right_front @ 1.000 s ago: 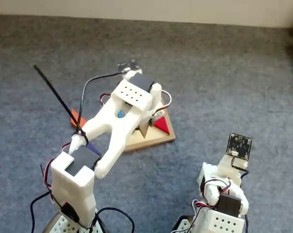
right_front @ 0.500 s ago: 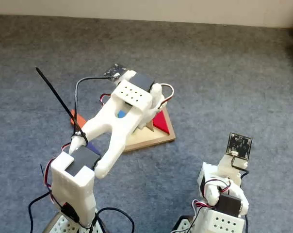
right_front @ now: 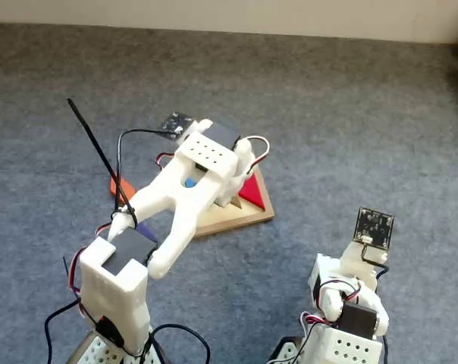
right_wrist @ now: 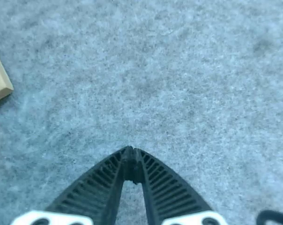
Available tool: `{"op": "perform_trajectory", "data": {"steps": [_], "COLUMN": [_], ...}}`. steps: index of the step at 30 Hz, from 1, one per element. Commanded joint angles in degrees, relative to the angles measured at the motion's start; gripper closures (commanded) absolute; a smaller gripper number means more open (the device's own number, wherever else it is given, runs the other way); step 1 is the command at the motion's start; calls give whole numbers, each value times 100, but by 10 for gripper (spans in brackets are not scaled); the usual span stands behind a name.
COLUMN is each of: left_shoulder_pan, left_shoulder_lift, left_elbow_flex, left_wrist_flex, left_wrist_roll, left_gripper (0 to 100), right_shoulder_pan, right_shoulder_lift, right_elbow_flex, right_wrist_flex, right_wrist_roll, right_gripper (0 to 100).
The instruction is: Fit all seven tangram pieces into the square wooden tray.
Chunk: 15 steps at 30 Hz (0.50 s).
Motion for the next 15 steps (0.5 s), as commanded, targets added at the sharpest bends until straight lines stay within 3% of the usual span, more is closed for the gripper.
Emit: {"op": "perform_trajectory", "data": {"steps": [1,4,11,15], "left_shoulder_pan": [-57,-66,-75,-92], "left_shoulder_lift": [-84,-84,-84,-101], "left_elbow_flex": [-31,-31,-22,-31], "left_wrist_flex": [-70,-70,-70,-70], "left_wrist_roll": [53,53,44,44], "left_gripper": [985,957,703,652], "right_shoulder_pan": [-4,-4,-4,-4], "right_shoulder_lift": [-110,-110,-110,-110], "right_elbow_flex": [796,796,796,796], "right_wrist_flex": [48,48,48,48], "right_wrist_roll": [53,53,53,53], "right_gripper": [993,993,993,993]}}
